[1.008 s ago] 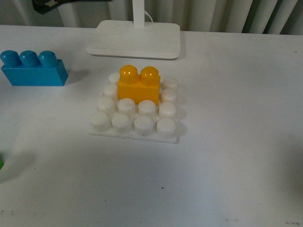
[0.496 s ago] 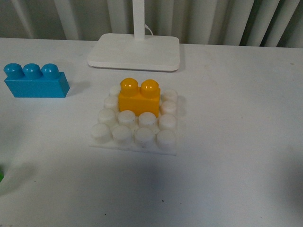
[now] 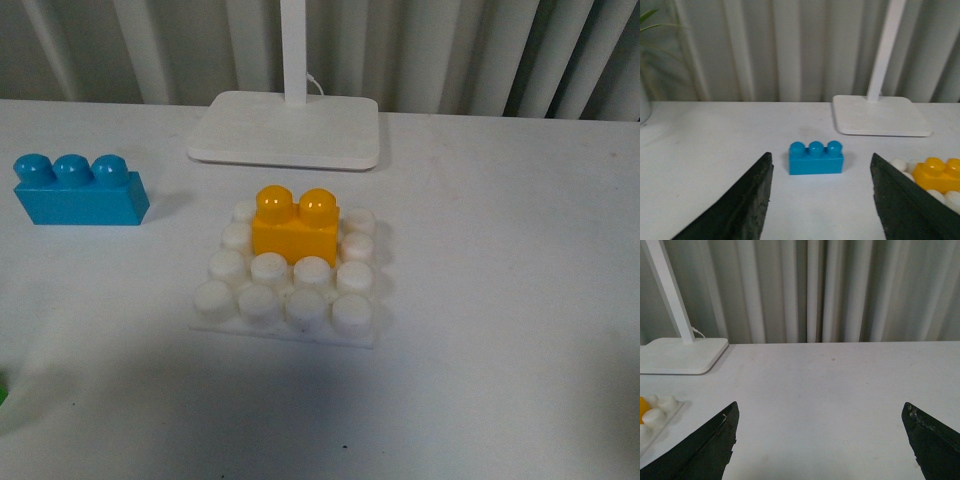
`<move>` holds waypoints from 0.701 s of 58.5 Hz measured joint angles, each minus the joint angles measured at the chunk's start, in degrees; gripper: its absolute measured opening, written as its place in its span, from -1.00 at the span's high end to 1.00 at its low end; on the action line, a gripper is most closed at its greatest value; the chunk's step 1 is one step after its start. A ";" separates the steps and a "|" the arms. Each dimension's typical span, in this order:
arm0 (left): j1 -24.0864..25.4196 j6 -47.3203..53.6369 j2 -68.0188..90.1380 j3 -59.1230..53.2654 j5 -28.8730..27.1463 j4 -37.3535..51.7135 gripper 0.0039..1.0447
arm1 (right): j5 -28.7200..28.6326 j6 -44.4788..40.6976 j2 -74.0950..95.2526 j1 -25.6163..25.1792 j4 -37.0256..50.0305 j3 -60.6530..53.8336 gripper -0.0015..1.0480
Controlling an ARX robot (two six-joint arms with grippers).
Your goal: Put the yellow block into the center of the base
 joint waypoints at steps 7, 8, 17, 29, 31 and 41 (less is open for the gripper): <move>1.38 -1.36 -2.01 -2.21 0.63 0.04 0.30 | 0.13 0.00 0.02 0.02 0.00 0.00 -0.83; 1.38 -1.42 -2.16 -2.34 0.66 0.04 0.34 | 0.11 0.00 0.00 0.02 0.00 0.00 -0.83; 1.51 -1.81 -4.76 -4.61 0.63 0.02 0.94 | 0.11 0.00 0.00 0.02 0.00 0.00 -0.83; 1.51 -2.27 -8.61 -6.10 0.66 -2.12 0.93 | 0.11 0.00 0.00 0.02 0.00 0.00 -0.83; 1.51 -2.34 -11.34 -6.27 0.68 -5.86 0.93 | 0.11 0.00 0.00 0.02 0.00 0.00 -0.83; 1.51 -2.36 -15.67 -7.15 0.68 -8.04 0.93 | 0.11 0.00 0.02 0.02 0.00 0.00 -0.83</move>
